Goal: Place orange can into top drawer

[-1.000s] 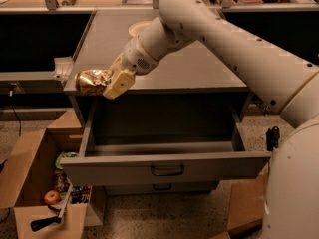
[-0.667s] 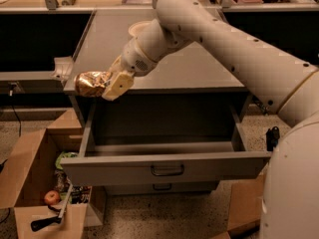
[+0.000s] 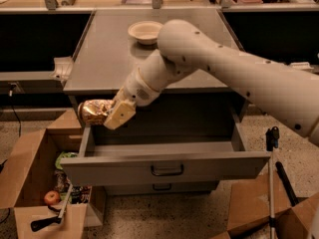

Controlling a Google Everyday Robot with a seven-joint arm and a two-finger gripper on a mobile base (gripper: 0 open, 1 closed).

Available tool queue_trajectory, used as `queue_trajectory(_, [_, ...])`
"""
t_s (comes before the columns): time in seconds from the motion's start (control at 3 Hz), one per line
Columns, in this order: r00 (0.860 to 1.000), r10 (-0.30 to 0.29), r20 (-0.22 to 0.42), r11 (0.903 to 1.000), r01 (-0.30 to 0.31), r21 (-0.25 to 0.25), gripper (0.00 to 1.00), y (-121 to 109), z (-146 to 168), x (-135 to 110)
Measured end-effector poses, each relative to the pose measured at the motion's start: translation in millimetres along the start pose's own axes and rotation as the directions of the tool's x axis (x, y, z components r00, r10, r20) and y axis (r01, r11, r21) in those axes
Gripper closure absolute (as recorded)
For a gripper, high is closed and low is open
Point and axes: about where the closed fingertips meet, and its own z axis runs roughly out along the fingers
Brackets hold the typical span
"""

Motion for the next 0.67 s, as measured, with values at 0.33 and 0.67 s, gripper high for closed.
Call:
queue_trajectory(0.33, [0.994,0.11,-0.012,0.9937,-0.11,-0.02,1.0,29.4,18.6,38.3])
queue_trajectory(0.67, [0.98,0.198,-0.007,0.9801,-0.198,-0.016,1.0,40.8,28.0,74.4])
